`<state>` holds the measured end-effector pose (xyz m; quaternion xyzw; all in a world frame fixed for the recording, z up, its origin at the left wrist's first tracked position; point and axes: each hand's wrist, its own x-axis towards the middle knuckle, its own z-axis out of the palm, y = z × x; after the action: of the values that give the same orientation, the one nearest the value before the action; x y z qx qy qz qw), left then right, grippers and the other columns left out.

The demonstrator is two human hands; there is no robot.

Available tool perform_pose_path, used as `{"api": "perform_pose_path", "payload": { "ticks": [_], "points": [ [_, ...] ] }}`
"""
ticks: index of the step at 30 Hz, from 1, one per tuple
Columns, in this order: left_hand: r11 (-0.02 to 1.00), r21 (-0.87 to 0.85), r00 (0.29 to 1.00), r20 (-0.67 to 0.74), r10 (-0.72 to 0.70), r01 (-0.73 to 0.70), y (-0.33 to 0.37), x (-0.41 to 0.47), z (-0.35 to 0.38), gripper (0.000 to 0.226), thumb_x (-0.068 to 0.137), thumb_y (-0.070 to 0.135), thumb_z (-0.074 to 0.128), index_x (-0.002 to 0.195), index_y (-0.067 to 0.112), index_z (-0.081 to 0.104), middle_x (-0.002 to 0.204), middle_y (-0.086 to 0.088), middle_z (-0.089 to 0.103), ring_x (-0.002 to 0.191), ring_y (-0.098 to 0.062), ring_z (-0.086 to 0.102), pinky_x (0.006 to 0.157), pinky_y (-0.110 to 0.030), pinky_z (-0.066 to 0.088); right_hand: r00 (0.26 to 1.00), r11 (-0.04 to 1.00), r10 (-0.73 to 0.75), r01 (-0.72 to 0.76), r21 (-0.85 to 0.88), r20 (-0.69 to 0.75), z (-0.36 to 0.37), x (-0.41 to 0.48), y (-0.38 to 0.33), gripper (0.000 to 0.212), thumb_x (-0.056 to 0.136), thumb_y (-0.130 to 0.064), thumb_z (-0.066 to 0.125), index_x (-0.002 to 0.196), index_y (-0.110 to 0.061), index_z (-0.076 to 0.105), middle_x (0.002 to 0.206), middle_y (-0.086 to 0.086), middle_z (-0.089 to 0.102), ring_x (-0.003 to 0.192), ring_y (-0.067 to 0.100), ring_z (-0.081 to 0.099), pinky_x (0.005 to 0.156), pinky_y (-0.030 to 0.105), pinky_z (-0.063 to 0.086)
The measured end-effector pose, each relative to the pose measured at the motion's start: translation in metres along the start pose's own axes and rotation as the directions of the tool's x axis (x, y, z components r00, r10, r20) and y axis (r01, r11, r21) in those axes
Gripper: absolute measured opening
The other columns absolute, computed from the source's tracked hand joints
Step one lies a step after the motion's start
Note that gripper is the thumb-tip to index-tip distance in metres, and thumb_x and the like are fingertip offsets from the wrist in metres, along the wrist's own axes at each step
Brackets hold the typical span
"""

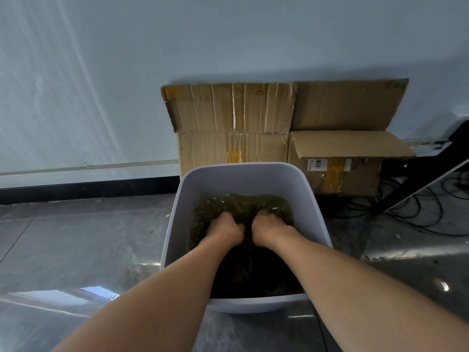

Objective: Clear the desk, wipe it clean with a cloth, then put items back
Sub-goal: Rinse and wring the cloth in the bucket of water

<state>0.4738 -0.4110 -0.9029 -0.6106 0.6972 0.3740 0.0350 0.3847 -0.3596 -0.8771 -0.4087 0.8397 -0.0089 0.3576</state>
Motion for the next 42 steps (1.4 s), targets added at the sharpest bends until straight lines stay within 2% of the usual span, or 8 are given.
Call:
{"api": "perform_pose_path", "payload": {
  "ticks": [4,11,16,19,26,33,37,42],
  "points": [
    [0.937,-0.321,0.968,0.245,-0.056,0.135,0.005,-0.002,-0.001,0.036,0.103,0.028,0.045,0.129,0.006,0.055,0.115,-0.015,0.063,0.103,-0.029,0.061,0.085,-0.036,0.052,1.000,0.975,-0.024,0.023,0.223,0.001,0.000,-0.005,-0.007,0.030,0.099,-0.024,0.050,0.125,-0.010,0.059,0.123,0.013,0.061,0.113,0.030,0.060,0.094,0.034,0.049],
    [0.504,-0.822,0.962,0.258,-0.084,0.265,0.013,-0.013,-0.021,0.035,0.108,0.020,0.028,0.090,0.006,0.055,0.074,-0.015,0.056,0.065,-0.029,0.054,0.059,-0.030,0.046,0.991,0.852,0.019,0.053,0.520,-0.132,-0.011,-0.031,-0.034,0.028,0.106,-0.023,0.032,0.099,-0.005,0.054,0.103,0.018,0.062,0.079,0.032,0.062,0.068,0.036,0.054],
    [0.578,-0.788,0.964,0.267,0.012,0.211,0.028,-0.020,-0.018,0.030,0.104,0.033,0.050,0.099,0.008,0.066,0.076,-0.011,0.071,0.064,-0.023,0.068,0.054,-0.030,0.057,0.957,0.804,0.177,-0.005,0.595,-0.230,-0.023,-0.013,-0.003,0.045,0.107,-0.022,0.022,0.140,-0.002,0.045,0.134,0.019,0.055,0.122,0.035,0.054,0.103,0.037,0.043],
    [0.670,-0.736,0.994,0.099,-0.041,0.101,0.025,-0.015,-0.019,0.040,0.103,0.036,0.043,0.125,0.007,0.061,0.107,-0.015,0.070,0.097,-0.030,0.066,0.092,-0.041,0.054,0.988,0.879,-0.041,0.107,0.465,-0.149,-0.029,-0.010,0.000,0.038,0.102,-0.031,0.044,0.127,-0.005,0.055,0.123,0.015,0.062,0.111,0.030,0.059,0.090,0.033,0.046],
    [0.650,-0.755,0.989,-0.010,-0.146,0.088,0.019,-0.012,-0.021,0.055,0.096,0.042,0.035,0.130,0.006,0.059,0.113,-0.015,0.068,0.104,-0.032,0.063,0.102,-0.044,0.048,0.980,0.955,-0.199,0.200,0.218,-0.024,-0.054,-0.014,0.000,0.029,0.090,-0.034,0.070,0.080,-0.017,0.049,0.076,0.005,0.051,0.073,0.023,0.052,0.059,0.030,0.039],
    [0.509,-0.746,0.903,0.362,-0.231,0.430,0.012,-0.013,-0.029,0.058,0.094,0.057,0.038,0.106,0.010,0.069,0.096,-0.016,0.071,0.090,-0.033,0.064,0.066,-0.040,0.053,0.996,0.454,-0.087,0.054,0.889,-0.016,-0.043,-0.011,-0.020,0.019,0.098,-0.013,0.049,0.114,-0.005,0.056,0.104,0.016,0.063,0.094,0.030,0.064,0.074,0.044,0.060],
    [0.486,-0.782,0.918,0.370,-0.143,0.391,0.014,-0.011,-0.025,0.025,0.093,0.036,0.055,0.100,0.014,0.064,0.082,-0.005,0.066,0.071,-0.017,0.061,0.037,-0.017,0.034,0.983,0.812,-0.028,0.128,0.570,-0.181,-0.029,-0.004,-0.009,0.027,0.102,-0.024,0.043,0.125,-0.011,0.050,0.115,0.010,0.058,0.103,0.027,0.058,0.088,0.040,0.053],
    [0.947,-0.321,0.992,-0.117,-0.039,0.000,0.005,0.002,-0.005,0.028,0.094,0.018,0.059,0.120,0.007,0.061,0.112,-0.014,0.066,0.097,-0.031,0.063,0.068,-0.030,0.050,0.982,0.977,-0.124,0.146,0.156,-0.143,-0.016,-0.002,-0.001,0.008,0.100,-0.018,0.052,0.098,-0.012,0.056,0.096,0.007,0.059,0.083,0.022,0.056,0.077,0.032,0.044]
  ]
}}
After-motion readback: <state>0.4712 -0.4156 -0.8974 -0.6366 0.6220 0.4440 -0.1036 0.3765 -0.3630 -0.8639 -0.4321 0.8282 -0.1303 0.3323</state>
